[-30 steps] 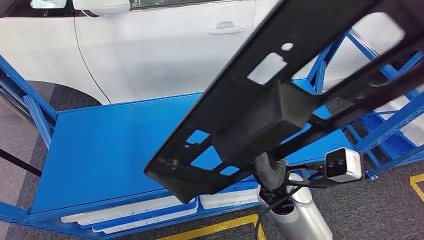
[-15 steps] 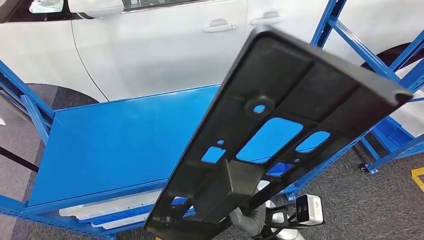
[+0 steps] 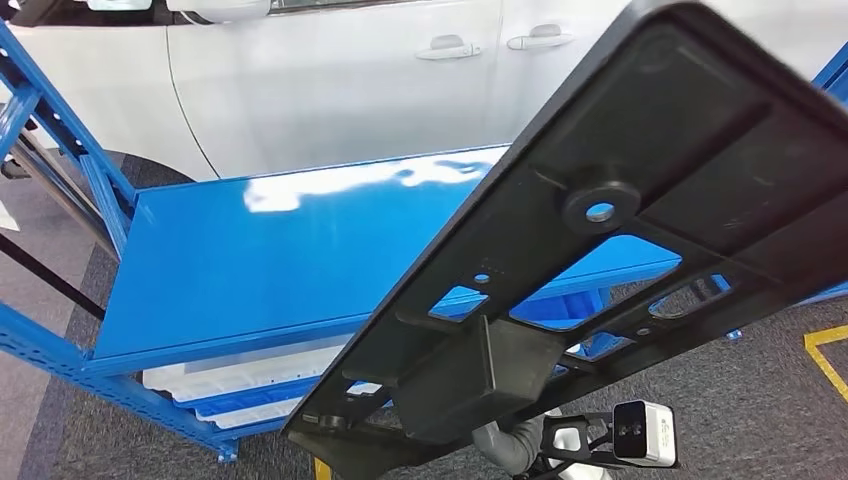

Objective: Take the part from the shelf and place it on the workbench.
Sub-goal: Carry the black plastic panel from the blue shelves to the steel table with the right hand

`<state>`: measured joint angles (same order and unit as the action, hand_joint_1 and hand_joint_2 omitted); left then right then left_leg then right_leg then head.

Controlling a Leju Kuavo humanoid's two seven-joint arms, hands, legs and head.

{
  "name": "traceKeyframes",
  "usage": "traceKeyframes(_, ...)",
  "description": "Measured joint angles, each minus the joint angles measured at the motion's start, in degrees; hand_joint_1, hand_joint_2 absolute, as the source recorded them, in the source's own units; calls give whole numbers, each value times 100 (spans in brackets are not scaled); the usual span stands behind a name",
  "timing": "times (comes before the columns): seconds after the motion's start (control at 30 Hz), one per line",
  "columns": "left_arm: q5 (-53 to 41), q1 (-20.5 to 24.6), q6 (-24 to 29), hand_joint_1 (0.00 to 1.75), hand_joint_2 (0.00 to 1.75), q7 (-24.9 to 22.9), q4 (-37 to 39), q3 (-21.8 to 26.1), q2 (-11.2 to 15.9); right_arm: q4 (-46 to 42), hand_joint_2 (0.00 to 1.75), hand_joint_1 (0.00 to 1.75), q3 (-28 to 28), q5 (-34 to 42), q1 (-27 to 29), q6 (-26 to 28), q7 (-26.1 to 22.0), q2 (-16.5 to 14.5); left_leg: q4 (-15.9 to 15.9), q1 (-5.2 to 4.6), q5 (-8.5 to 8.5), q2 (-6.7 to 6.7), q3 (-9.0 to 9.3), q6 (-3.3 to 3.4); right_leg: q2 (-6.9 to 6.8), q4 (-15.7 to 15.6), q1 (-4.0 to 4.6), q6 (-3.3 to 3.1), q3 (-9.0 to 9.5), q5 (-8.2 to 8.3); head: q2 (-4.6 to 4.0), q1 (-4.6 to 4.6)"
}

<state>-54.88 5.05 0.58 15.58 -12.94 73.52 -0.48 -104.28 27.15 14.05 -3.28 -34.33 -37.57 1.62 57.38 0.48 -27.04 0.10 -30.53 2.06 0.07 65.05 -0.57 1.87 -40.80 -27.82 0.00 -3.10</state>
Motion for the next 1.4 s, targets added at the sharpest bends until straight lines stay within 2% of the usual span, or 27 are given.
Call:
traceKeyframes(0.03, -7, 0, -14, 0, 175, -3, 0, -2, 8, -21, 175, 175, -17, -25, 0, -16, 0, -3, 4, -3, 65, 6, -85, 9, -1, 393, -7, 20, -94, -284, 0, 0)
traceKeyframes(0.07, -19, -2, -31, 0, 175, -8, 0, -4, 14, -33, 175, 175, -31, -44, 0, -31, -1, -5, 10, -6, 130, 13, -173, 7, -2, 737, -12, 34, -146, -452, 0, 0)
traceKeyframes(0.1, -33, -3, -45, 0, 175, -21, 0, -6, 21, -39, 175, 175, -43, -54, -1, -41, -1, -7, 17, -9, 195, 17, -260, 2, -2, 949, -15, 39, -126, -491, 0, 0)
traceKeyframes(0.13, -43, -2, -56, 0, 175, -38, 0, -9, 29, -46, 175, 175, -56, -46, -2, -50, -1, -8, 23, -13, 255, 20, -346, -6, -2, 951, -15, 31, -1, -412, 0, 0)
traceKeyframes(0.2, -56, -1, -66, 0, 175, -69, 0, -13, 38, -73, 175, 175, -75, -7, -20, -62, -1, -8, 34, -21, 368, 21, -489, -29, -1, 350, -2, -29, 568, -176, 0, 0)
traceKeyframes(0.27, -61, -2, -72, 0, 175, -80, 0, -25, 43, -113, 175, 175, -86, 20, -56, -67, -1, -9, 35, -37, 471, 18, -571, -74, -7, -498, 34, -110, 1191, -178, 0, -1)
traceKeyframes(0.33, -65, -4, -75, 0, 175, -85, 0, -41, 52, -140, 175, 175, -91, 33, -81, -69, -1, -8, 12, -28, 567, 18, -588, -142, -12, -861, 76, -168, 1401, -232, 0, -2)
traceKeyframes(0.4, -67, -11, -77, 0, 175, -88, 0, -51, 67, -150, 175, 175, -94, 38, -89, -71, -1, -7, 2, -13, 607, 15, -608, -215, -25, -900, 73, -239, 1341, -118, 0, -2)
traceKeyframes(0.43, -67, -16, -78, 0, 175, -90, 0, -55, 72, -151, 175, 175, -94, 38, -95, -71, -1, -8, 77, -8, 498, 10, -650, -242, -37, -921, 61, -284, 1290, -51, 0, -2)
traceKeyframes(0.5, -67, -17, -79, 0, 175, -90, 0, -65, 84, -155, 175, 175, -94, 36, -101, -63, -1, -9, 552, 12, -31, 2, -804, -284, -58, -946, 46, -349, 1148, 96, 0, -2)
traceKeyframes(0.57, -66, -18, -79, 0, 175, -82, 0, -75, 90, -157, 175, 175, -94, 31, -100, -59, -1, -8, 1306, 22, -532, 2, -970, -327, -62, -933, 52, -365, 960, 236, 0, -2)
traceKeyframes(0.6, -67, -21, -83, 0, 175, -73, 0, -80, 92, -153, 175, 175, -94, 30, -100, -71, -1, -4, 1572, 26, -585, 2, -980, -345, -66, -919, 53, -359, 858, 305, 0, -2)
traceKeyframes(0.63, -75, -26, -93, 0, 175, -59, 0, -86, 92, -145, 175, 175, -96, 34, -99, -98, -1, 1, 1665, 32, -500, 3, -903, -360, -68, -898, 50, -347, 753, 371, 0, -2)
traceKeyframes(0.7, -103, -29, -118, 0, 175, -27, 0, -98, 93, -123, 175, 175, -102, 77, -98, -135, -1, 26, 1238, 51, -189, 3, -447, -374, -70, -824, 40, -306, 552, 476, 0, -3)
traceKeyframes(0.77, -134, -17, -133, 0, 175, -10, 0, -105, 95, -108, 175, 175, -114, 142, -103, -148, -1, 60, 425, 47, -206, -7, 152, -348, -71, -725, 47, -246, 400, 549, 0, -3)
traceKeyframes(0.8, -146, -14, -138, 0, 175, -14, 0, -106, 94, -97, 175, 175, -121, 163, -111, -160, -1, 75, 138, 38, -287, -15, 329, -318, -72, -689, 53, -212, 361, 584, 0, -3)
traceKeyframes(0.83, -156, -15, -143, 0, 175, -31, 0, -107, 93, -80, 175, 175, -128, 173, -120, -179, -1, 86, -6, 24, -355, -23, 396, -277, -74, -675, 56, -178, 343, 626, 0, -3)
traceKeyframes(0.9, -166, -22, -144, 0, 175, -87, 0, -107, 85, -31, 175, 175, -134, 190, -138, -195, -1, 116, -40, 24, -289, -15, 325, -184, -67, -678, 46, -106, 318, 697, 0, -2)
traceKeyframes(0.93, -163, -19, -142, 0, 175, -117, 0, -107, 81, -6, 175, 175, -134, 207, -148, -188, -1, 138, -42, 30, -226, -3, 273, -137, -58, -633, 37, -72, 277, 626, 0, -2)
traceKeyframes(0.97, -154, -15, -136, 0, 175, -139, 0, -106, 76, 26, 175, 175, -134, 232, -166, -171, -1, 168, -52, 38, -154, 10, 203, -94, -46, -492, 29, -37, 211, 439, 0, -2)
traceKeyframes(1.07, -113, -9, -109, 0, 175, -167, 0, -104, 49, 174, 175, 175, -131, 340, -261, -103, -1, 263, -48, 39, 54, 29, -45, -42, -31, 495, 5, 49, -48, -392, 0, -2)
traceKeyframes(1.1, -103, -10, -93, 0, 175, -168, 0, -104, 33, 233, 175, 175, -128, 378, -295, -74, 0, 291, -44, 35, 116, 30, -130, -45, -31, 792, -3, 65, -79, -481, 0, -2)
traceKeyframes(1.17, -84, -9, -49, 0, 175, -174, 0, -101, 2, 324, 175, 175, -115, 436, -361, -17, 3, 333, -37, 28, 222, 30, -292, -62, -31, 869, -13, 62, 106, -278, 0, -2)
traceKeyframes(1.23, -68, -8, -16, 0, 175, -184, 0, -97, -38, 374, 175, 175, -85, 469, -436, 45, 8, 359, -32, 22, 318, 29, -404, -92, -29, 208, -7, 5, 659, -30, 0, -2)
traceKeyframes(1.3, -77, -4, 0, 0, 175, -197, 0, -96, -74, 392, 175, 175, -47, 481, -504, 118, 10, 380, -24, 7, 398, 26, -457, -142, -31, -594, 23, -74, 1207, -99, 0, -3)
traceKeyframes(1.33, -90, -2, 13, 0, 175, -211, 0, -96, -86, 395, 175, 175, -33, 486, -524, 150, 10, 391, -24, 5, 433, 26, -467, -174, -33, -815, 44, -113, 1337, -173, 0, -3)
traceKeyframes(1.4, -113, -1, 46, 0, 175, -255, 0, -96, -101, 396, 175, 175, -10, 493, -533, 201, 10, 422, -40, 10, 499, 26, -474, -246, -39, -928, 62, -191, 1361, -167, 0, -2)
